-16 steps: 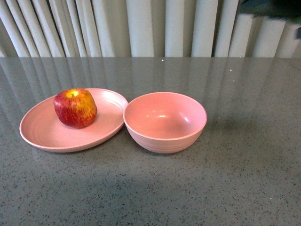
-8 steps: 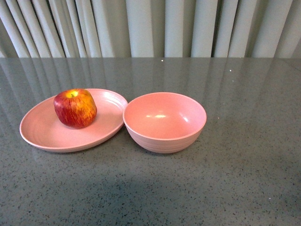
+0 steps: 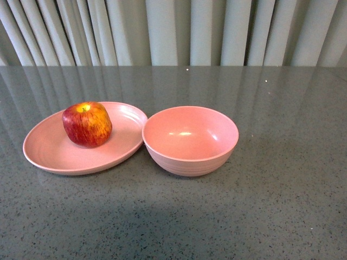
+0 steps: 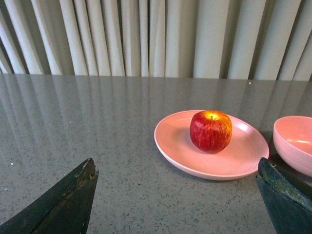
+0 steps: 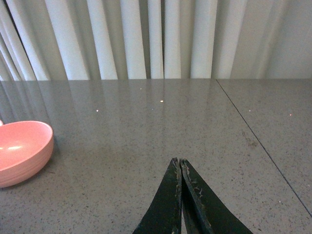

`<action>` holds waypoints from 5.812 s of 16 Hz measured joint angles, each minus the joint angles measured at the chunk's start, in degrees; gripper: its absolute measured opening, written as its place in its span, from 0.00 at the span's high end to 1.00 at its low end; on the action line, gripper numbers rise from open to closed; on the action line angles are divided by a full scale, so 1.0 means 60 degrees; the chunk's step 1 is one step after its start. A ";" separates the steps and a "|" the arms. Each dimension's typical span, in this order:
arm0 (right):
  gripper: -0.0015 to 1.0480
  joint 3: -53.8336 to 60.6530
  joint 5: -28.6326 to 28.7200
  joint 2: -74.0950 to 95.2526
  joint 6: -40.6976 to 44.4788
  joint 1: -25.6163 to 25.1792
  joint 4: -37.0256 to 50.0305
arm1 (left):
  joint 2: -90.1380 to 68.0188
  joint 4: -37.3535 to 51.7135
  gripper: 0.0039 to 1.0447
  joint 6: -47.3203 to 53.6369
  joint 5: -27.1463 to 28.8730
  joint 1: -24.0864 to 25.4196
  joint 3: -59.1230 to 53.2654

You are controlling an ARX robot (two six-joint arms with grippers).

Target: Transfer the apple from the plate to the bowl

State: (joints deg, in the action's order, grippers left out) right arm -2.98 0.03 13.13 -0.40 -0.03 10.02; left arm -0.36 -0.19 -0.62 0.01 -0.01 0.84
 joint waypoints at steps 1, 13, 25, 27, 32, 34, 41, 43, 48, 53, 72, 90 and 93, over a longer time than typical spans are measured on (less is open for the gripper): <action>0.98 0.0040 -0.0004 -0.0135 0.0000 0.0004 -0.0047 | 0.0000 0.0000 0.06 0.0000 0.0000 0.0000 0.0000; 0.98 0.0375 -0.0004 -0.2149 0.0007 0.0004 -0.1712 | 0.0000 0.0000 0.06 0.0000 0.0000 0.0000 0.0000; 0.06 0.0375 -0.0004 -0.2149 0.0007 0.0004 -0.1712 | 0.0000 0.0000 0.06 0.0004 0.0000 0.0000 0.0000; 0.06 0.0375 -0.0004 -0.2149 0.0007 0.0004 -0.1712 | 0.0000 0.0000 0.06 0.0004 0.0000 0.0000 0.0000; 0.06 0.0375 -0.0004 -0.2149 0.0007 0.0004 -0.1712 | -0.0007 -0.0044 0.06 0.0000 0.0022 -0.0004 0.0000; 0.06 0.0375 -0.0004 -0.2149 0.0007 0.0004 -0.1716 | -0.1446 -0.2273 0.06 -0.0120 0.1734 -0.0998 0.0969; 0.06 0.0375 0.0000 -0.2149 0.0007 0.0004 -0.1708 | -0.6328 0.2208 0.06 0.0200 0.0627 -0.1377 0.2739; 0.06 0.0375 -0.0004 -0.2149 0.0011 0.0004 -0.1712 | -0.8779 0.3322 0.06 0.0244 -0.0135 -0.1373 0.4131; 0.06 0.0375 0.0000 -0.2149 0.0011 0.0004 -0.1712 | -1.3183 0.3187 0.06 -0.0193 -0.0572 -0.1745 0.6983; 0.06 0.0375 -0.0004 -0.2149 0.0007 0.0004 -0.1712 | -1.5446 0.2626 0.06 -0.0688 -0.0178 -0.1774 0.8047; 0.06 0.0375 -0.0004 -0.2149 0.0011 0.0004 -0.1712 | -1.6753 0.2255 0.34 -0.1300 0.0007 -0.1821 0.8378; 0.06 0.0375 0.0000 -0.2149 0.0011 0.0004 -0.1712 | -1.6039 0.1555 0.37 -0.0856 0.0459 -0.5217 0.9697; 0.06 0.0375 0.0000 -0.2149 0.0011 0.0004 -0.1712 | -1.6739 0.1432 0.37 -0.0882 0.0510 -0.5370 0.9763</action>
State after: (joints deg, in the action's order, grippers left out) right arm -0.73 0.03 0.23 -0.34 -0.01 -0.25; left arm -100.79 8.40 -5.91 3.07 -32.23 59.42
